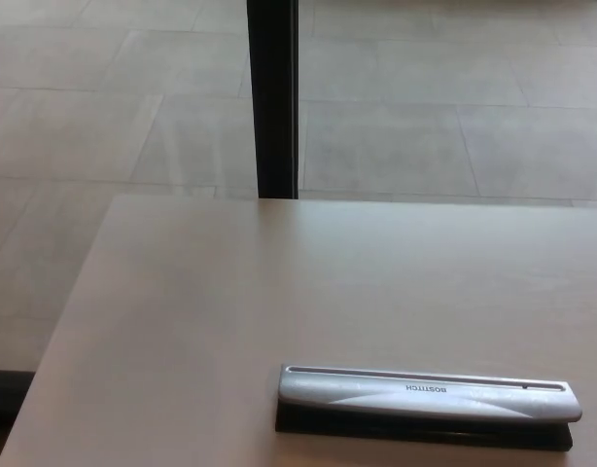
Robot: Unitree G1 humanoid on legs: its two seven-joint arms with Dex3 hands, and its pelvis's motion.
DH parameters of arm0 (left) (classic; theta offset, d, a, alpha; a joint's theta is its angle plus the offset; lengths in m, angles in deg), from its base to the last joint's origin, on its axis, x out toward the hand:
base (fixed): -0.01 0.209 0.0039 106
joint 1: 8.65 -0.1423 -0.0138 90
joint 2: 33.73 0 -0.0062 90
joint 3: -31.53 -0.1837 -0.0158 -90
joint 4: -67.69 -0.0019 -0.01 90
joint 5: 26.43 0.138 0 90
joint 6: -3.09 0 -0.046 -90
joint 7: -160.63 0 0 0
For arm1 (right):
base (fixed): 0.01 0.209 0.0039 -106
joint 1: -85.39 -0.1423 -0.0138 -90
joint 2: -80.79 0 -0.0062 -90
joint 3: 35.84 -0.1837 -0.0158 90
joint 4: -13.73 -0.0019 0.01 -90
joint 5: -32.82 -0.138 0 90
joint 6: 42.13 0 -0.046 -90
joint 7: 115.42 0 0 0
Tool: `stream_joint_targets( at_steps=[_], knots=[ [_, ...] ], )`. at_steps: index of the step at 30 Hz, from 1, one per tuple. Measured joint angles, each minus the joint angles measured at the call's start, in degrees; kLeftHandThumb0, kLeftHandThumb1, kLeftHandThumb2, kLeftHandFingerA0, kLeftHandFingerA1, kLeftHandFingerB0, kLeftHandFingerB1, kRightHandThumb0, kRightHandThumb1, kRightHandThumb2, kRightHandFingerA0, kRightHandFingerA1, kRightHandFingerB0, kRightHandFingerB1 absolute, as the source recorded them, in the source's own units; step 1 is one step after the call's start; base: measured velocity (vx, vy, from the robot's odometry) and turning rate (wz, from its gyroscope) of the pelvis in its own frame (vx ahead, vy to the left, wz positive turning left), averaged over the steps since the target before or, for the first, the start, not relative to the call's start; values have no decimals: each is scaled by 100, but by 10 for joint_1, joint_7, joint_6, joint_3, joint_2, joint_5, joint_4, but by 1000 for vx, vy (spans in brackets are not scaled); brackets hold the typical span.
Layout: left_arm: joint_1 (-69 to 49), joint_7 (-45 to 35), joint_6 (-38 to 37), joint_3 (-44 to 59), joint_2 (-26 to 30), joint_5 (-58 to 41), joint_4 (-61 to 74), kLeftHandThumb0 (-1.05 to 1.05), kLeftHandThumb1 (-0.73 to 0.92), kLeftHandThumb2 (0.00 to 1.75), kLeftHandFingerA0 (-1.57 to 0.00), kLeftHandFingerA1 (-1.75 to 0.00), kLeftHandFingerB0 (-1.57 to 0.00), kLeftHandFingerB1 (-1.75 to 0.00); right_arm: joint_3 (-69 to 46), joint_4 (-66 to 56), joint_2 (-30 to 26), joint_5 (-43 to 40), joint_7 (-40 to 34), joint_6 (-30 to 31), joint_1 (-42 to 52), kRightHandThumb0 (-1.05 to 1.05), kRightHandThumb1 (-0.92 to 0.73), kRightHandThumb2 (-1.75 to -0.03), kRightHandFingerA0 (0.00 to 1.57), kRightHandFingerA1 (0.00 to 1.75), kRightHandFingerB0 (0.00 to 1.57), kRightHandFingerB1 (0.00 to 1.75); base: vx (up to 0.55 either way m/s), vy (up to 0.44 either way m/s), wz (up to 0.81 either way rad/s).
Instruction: A hole pucnch is kept on the middle on the desk infront of the robot and the robot uses both its hands as fists to press on it and use it
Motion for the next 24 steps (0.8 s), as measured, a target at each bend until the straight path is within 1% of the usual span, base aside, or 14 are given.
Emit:
stream_joint_targets(
  at_steps=[3, 4, 5, 6, 9, 10, 12, 13, 14, 15, 16, 20, 22, 24],
  knots=[
    [10, 8, -1, 44, 1, -17, 0, -52, 59, 61, -87, -54, -70, -57, -50, -5, -4, -25, -2, 0, -15, -56, -69, -62, 60, 85, 31, 52, 0, 0, 0],
    [15, 10, -1, 55, 1, -22, 2, -57, 62, 59, -98, -51, -68, -50, -65, -5, -8, -32, -3, 0, -23, -56, -53, -96, 66, 84, 31, 62, 0, 0, 0],
    [22, 10, -1, 68, 1, -27, 6, -57, 62, 59, -98, -51, -68, -50, -81, -6, -13, -41, -4, 0, -33, -56, -53, -96, 66, 84, 31, 62, 0, 0, 0],
    [28, 10, -1, 79, 2, -31, 12, -61, 64, 59, -97, -49, -70, -49, -95, -9, -18, -47, -5, 0, -42, -51, -72, -66, 56, 78, 38, 57, 0, 0, 0],
    [57, 11, 0, 109, 9, -46, 42, -55, 62, 63, -111, -55, -82, -51, -134, -30, -33, -69, -9, 1, -77, -51, -72, -71, 68, 72, 38, 56, 0, 0, 0],
    [67, 11, 0, 118, 12, -50, 54, -48, 55, 76, -123, -94, -89, -48, -145, -38, -38, -75, -11, 1, -87, -33, -53, -107, 109, 87, 65, 61, 0, 0, 0],
    [98, 14, 0, 137, 19, -62, 89, -46, 54, 84, -115, -133, -94, -51, -168, -64, -54, -90, -15, 3, -117, -33, -46, -114, 116, 106, 74, 74, 0, 0, 0],
    [121, 17, 0, 146, 24, -68, 113, -46, 54, 84, -115, -133, -94, -51, -179, -81, -65, -98, -17, 5, -138, -33, -46, -114, 116, 106, 74, 74, 0, 0, 0],
    [135, 19, 0, 151, 25, -71, 129, -48, 61, 69, -115, -162, -107, -64, -184, -92, -72, -102, -19, 6, -150, -29, -40, -120, 115, 153, 99, 82, 0, 0, 0],
    [155, 22, 0, 154, 26, -76, 154, -49, 61, 70, -104, -163, -98, -73, -188, -107, -81, -107, -21, 7, -167, -36, -47, -114, 138, 139, 95, 94, 0, 0, 0],
    [174, 23, 1, 155, 26, -79, 179, -42, 61, 71, -99, -162, -95, -84, -190, -123, -87, -111, -21, 8, -181, -31, -40, -118, 122, 166, 104, 101, 0, 0, 0],
    [244, 34, 10, 149, 23, -85, 261, -27, 58, 88, -88, -158, -87, -104, -189, -186, -91, -121, -22, 14, -219, -37, -34, -123, 111, 164, 102, 124, 0, 0, 0],
    [277, 39, 15, 141, 19, -86, 302, -15, 72, 85, -73, -169, -65, -125, -185, -220, -91, -126, -22, 17, -234, -44, -30, -113, 119, 164, 109, 106, 0, 0, 0],
    [304, 43, 21, 130, 14, -87, 342, -14, 78, 79, -71, -172, -65, -107, -181, -255, -91, -133, -22, 21, -246, -52, -32, -98, 129, 158, 114, 92, 0, 0, 0]
  ],
)
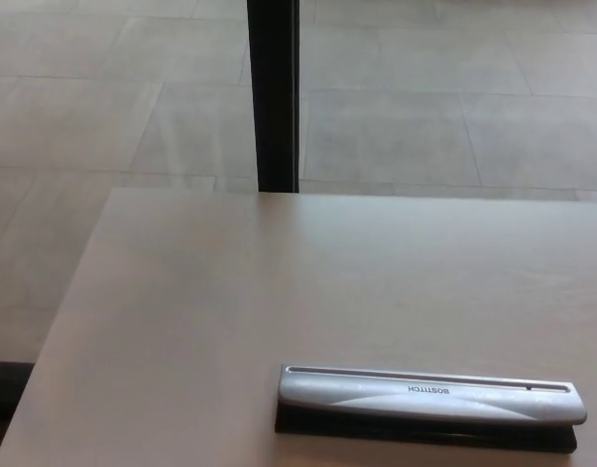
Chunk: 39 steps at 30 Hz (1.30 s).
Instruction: A hole pucnch is kept on the middle on the desk infront of the robot and the robot uses both its hands as fists to press on it and use it
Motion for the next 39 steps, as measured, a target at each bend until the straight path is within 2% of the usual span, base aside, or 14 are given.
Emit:
stream_joint_targets(
  at_steps=[3, 4, 5, 6, 7, 12, 17, 18, 21, 26, 30, 31, 37, 39],
  knots=[
    [25, 3, 9, -18, -15, -3, 54, -17, 91, 68, -67, -175, -54, -104, 11, -48, 2, -7, 0, 7, -10, -52, -38, -94, 124, 157, 108, 89, 0, 0, 0],
    [31, 4, 12, -24, -21, -4, 71, -16, 84, 80, -100, -171, -61, -111, 16, -65, 3, -10, 0, 9, -14, -41, -39, -106, 137, 137, 102, 99, 0, 0, 0],
    [37, 5, 15, -31, -26, -6, 88, -11, 83, 80, -103, -170, -62, -108, 21, -80, 5, -13, 0, 12, -16, -35, -43, -101, 116, 163, 101, 104, 0, 0, 0],
    [43, 5, 19, -40, -33, -8, 110, -11, 87, 79, -79, -175, -61, -120, 28, -102, 7, -17, 0, 14, -19, -26, -51, -108, 108, 173, 91, 117, 0, 0, 0],
    [48, 6, 23, -48, -40, -10, 128, -11, 86, 80, -78, -175, -62, -124, 36, -121, 11, -19, 0, 16, -20, -29, -55, -115, 131, 141, 91, 108, 0, 0, 0],
    [62, 7, 36, -102, -85, -17, 211, -27, 71, 90, -84, -175, -71, -130, 91, -217, 44, -27, 1, 26, -21, -15, -66, -116, 105, 175, 63, 146, 0, 0, 0],
    [62, 4, 50, -181, -134, -20, 281, -27, 74, 90, -86, -175, -68, -134, 166, -311, 92, -32, 1, 40, -17, -15, -70, -106, 98, 175, 65, 132, 0, 0, 0],
    [62, 4, 53, -201, -143, -21, 295, -27, 73, 93, -88, -175, -70, -126, 184, -331, 103, -32, 1, 44, -14, -22, -69, -113, 123, 151, 71, 104, 0, 0, 0],
    [56, 1, 64, -267, -171, -21, 327, -26, 74, 91, -87, -175, -73, -121, 237, -380, 138, -34, 1, 52, 0, -12, -80, -93, 97, 175, 67, 110, 0, 0, 0],
    [42, -3, 84, -348, -202, -20, 358, -29, 75, 89, -85, -175, -65, -143, 299, -424, 171, -35, 2, 64, 25, -7, -74, -114, 97, 175, 60, 155, 0, 0, 0],
    [23, -3, 117, -445, -239, -18, 371, -30, 79, 88, -82, -175, -61, -153, 384, -461, 195, -34, 9, 88, 66, -9, -68, -127, 115, 175, 72, 142, 0, 0, 0],
    [18, -3, 124, -464, -247, -17, 369, -30, 81, 86, -84, -175, -54, -161, 404, -465, 197, -33, 11, 93, 74, -11, -67, -125, 99, 175, 57, 174, 0, 0, 0],
    [5, 3, 167, -524, -262, -11, 333, -30, 82, 88, -87, -175, -51, -165, 491, -457, 213, -19, 19, 114, 111, -12, -67, -126, 100, 175, 64, 175, 0, 0, 0],
    [2, 8, 179, -534, -261, -9, 320, -30, 82, 89, -88, -175, -51, -162, 507, -446, 216, -11, 20, 118, 119, -11, -68, -126, 115, 175, 79, 147, 0, 0, 0]
  ],
)
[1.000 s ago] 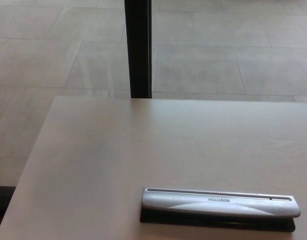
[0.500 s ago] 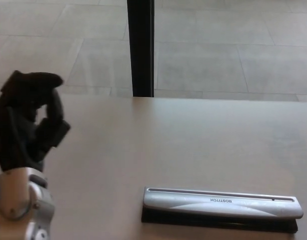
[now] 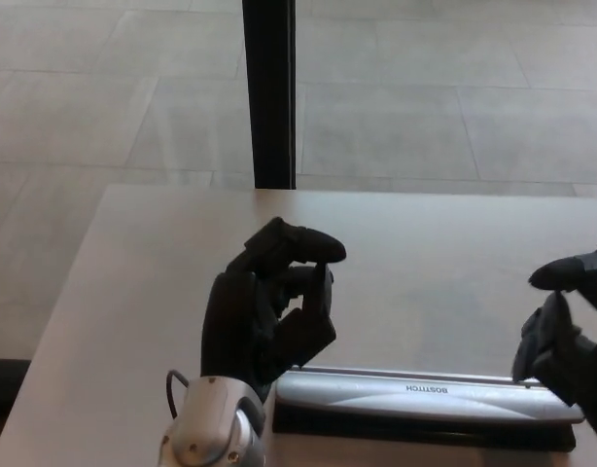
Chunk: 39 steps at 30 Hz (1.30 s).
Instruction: A hole pucnch is kept on the middle on the desk infront of the robot and the robot uses both its hands as fists to press on it and use it
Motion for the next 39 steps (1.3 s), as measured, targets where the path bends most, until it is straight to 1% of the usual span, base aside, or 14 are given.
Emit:
stream_joint_targets(
  at_steps=[2, 3, 8, 9, 11, 12, 14, 19, 20, 21, 27, 28, 35, 39],
  knots=[
    [0, 4, 7, -4, 0, 1, -9, -29, 81, 90, -88, -175, -50, -164, 8, 8, 0, 7, 1, 0, 1, -11, -67, -127, 115, 175, 79, 148, 0, 0, 0],
    [-1, 6, 9, -5, 0, 1, -13, -31, 82, 89, -87, -175, -50, -164, 10, 13, 1, 11, 1, 0, 1, -16, -65, -127, 97, 175, 63, 175, 0, 0, 0],
    [-1, 12, 12, -12, 0, 7, -40, -34, 85, 85, -85, -175, -48, -162, 7, 32, 12, 31, -4, -1, -3, -12, -70, -125, 97, 175, 61, 175, 0, 0, 0],
    [-1, 14, 12, -14, 0, 8, -44, -34, 85, 84, -86, -175, -47, -162, 7, 35, 12, 35, -5, -2, -4, -9, -67, -130, 116, 175, 79, 149, 0, 0, 0],
    [-2, 17, 12, -14, 0, 10, -52, -33, 86, 84, -85, -175, -48, -159, 6, 42, 12, 43, -5, -7, -7, -7, -65, -133, 117, 175, 82, 148, 0, 0, 0],
    [-2, 20, 12, -14, 0, 11, -58, -33, 85, 85, -84, -175, -48, -159, 6, 48, 12, 49, -5, -10, -9, -10, -60, -135, 106, 175, 70, 175, 0, 0, 0],
    [-3, 25, 11, -14, 0, 12, -67, -33, 85, 85, -84, -175, -48, -159, 5, 60, 13, 58, -5, -18, -13, -10, -60, -135, 106, 175, 70, 175, 0, 0, 0],
    [-2, 37, 6, -14, 0, 13, -88, -32, 83, 87, -87, -175, -49, -161, 9, 104, 14, 86, -11, -49, -21, -13, -63, -118, 100, 175, 71, 163, 0, 0, 0],
    [-2, 39, 4, -14, 1, 13, -90, -32, 83, 87, -86, -175, -50, -160, 11, 119, 14, 94, -14, -59, -22, -21, -60, -121, 124, 149, 94, 127, 0, 0, 0],
    [-2, 41, 3, -14, 1, 14, -93, -32, 81, 88, -86, -175, -50, -161, 14, 132, 15, 102, -17, -68, -22, -19, -61, -115, 94, 175, 75, 150, 0, 0, 0],
    [-2, 45, -1, -15, 2, 17, -103, -34, 85, 83, -79, -175, -51, -155, 28, 178, 14, 140, -41, -126, -28, -18, -65, -115, 95, 175, 77, 152, 0, 0, 0],
    [-2, 46, -3, -16, 2, 17, -105, -35, 82, 86, -85, -175, -49, -161, 32, 188, 14, 151, -49, -142, -28, -16, -63, -118, 97, 175, 71, 166, 0, 0, 0],
    [-1, 53, -11, -20, 2, 20, -111, -34, 82, 87, -86, -175, -49, -161, 55, 229, 14, 203, -93, -218, -29, -6, -50, -138, 101, 175, 69, 173, 0, 0, 0],
    [-1, 56, -14, -20, 2, 20, -114, -34, 81, 87, -86, -175, -50, -159, 67, 247, 13, 230, -122, -252, -31, -7, -52, -131, 102, 175, 73, 166, 0, 0, 0]
  ],
)
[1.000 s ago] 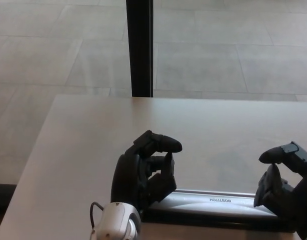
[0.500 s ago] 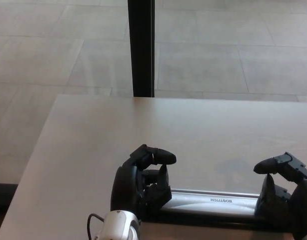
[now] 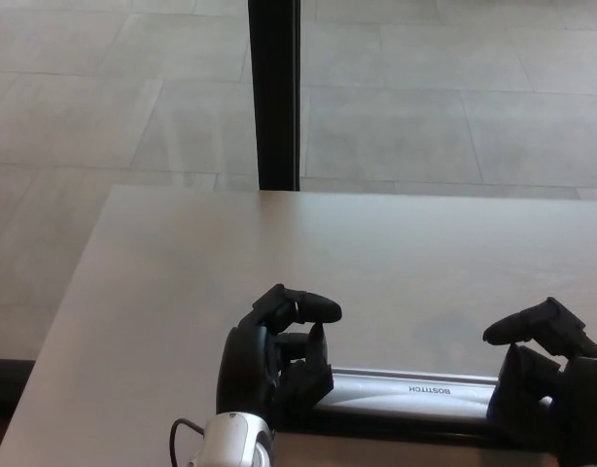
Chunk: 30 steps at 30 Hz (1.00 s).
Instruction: A hole pucnch is kept on the middle on the desk infront of the robot and the robot uses both its hands as fists to press on it and use it
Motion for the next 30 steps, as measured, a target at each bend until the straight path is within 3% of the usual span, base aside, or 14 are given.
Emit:
stream_joint_targets(
  at_steps=[1, 3, 4, 7, 9, 16, 17, 20, 21, 26, 27, 28, 29, 30],
  knots=[
    [0, 1, -1, 0, 0, 0, -1, -34, 82, 86, -86, -175, -50, -159, 4, 6, -1, 9, -9, -9, 0, -9, -53, -126, 99, 175, 79, 154, 0, 0, 0],
    [0, 2, -2, 0, 0, 0, -2, -35, 82, 85, -85, -175, -50, -158, 11, 18, -5, 23, -27, -26, -2, -8, -51, -126, 99, 175, 80, 153, 0, 0, 0],
    [0, 2, -2, 0, 0, 0, -3, -34, 81, 85, -83, -175, -51, -154, 14, 23, -7, 29, -35, -32, -3, -9, -52, -121, 130, 150, 102, 131, 0, 0, 0],
    [0, 5, -4, -1, 0, 0, -5, -34, 82, 86, -84, -175, -50, -157, 26, 47, -18, 51, -64, -57, -8, -9, -51, -119, 129, 150, 100, 130, 0, 0, 0],
    [0, 6, -4, -1, 0, 0, -8, -32, 80, 87, -87, -175, -54, -165, 34, 64, -26, 64, -83, -72, -13, -13, -50, -120, 126, 147, 100, 128, 0, 0, 0],
    [2, 17, -15, -10, 0, 11, -32, -32, 80, 87, -88, -175, -56, -162, 65, 123, -53, 106, -153, -129, -32, -10, -51, -119, 120, 144, 96, 127, 0, 0, 0],
    [3, 18, -18, -11, 0, 12, -35, -33, 80, 86, -89, -175, -55, -165, 68, 129, -56, 110, -160, -135, -35, -6, -52, -118, 86, 175, 70, 156, 0, 0, 0],
    [6, 25, -32, -17, 0, 20, -49, -35, 79, 86, -89, -175, -56, -170, 84, 162, -70, 130, -193, -158, -42, -4, -51, -117, 87, 175, 72, 154, 0, 0, 0],
    [7, 28, -37, -19, 0, 23, -54, -36, 80, 84, -89, -175, -55, -171, 87, 172, -73, 136, -203, -164, -44, -7, -51, -117, 118, 141, 94, 123, 0, 0, 0],
    [7, 42, -54, -28, 0, 36, -82, -34, 80, 84, -88, -175, -55, -173, 103, 215, -88, 161, -252, -197, -51, -6, -50, -118, 119, 145, 92, 126, 0, 0, 0],
    [7, 43, -56, -28, 0, 37, -84, -33, 81, 84, -89, -175, -54, -172, 104, 217, -88, 163, -255, -199, -51, 0, -55, -117, 86, 175, 68, 147, 0, 0, 0],
    [7, 48, -64, -31, 0, 42, -90, -33, 81, 85, -89, -175, -52, -173, 109, 227, -90, 171, -269, -210, -53, -3, -52, -114, 83, 175, 69, 152, 0, 0, 0],
    [7, 51, -71, -33, 0, 45, -95, -33, 82, 84, -89, -175, -55, -173, 114, 234, -93, 177, -279, -216, -53, -1, -55, -110, 84, 175, 70, 139, 0, 0, 0],
    [7, 54, -76, -35, 0, 48, -99, -33, 82, 84, -89, -175, -55, -173, 119, 241, -94, 182, -287, -222, -53, -1, -55, -110, 84, 175, 70, 139, 0, 0, 0]
  ],
)
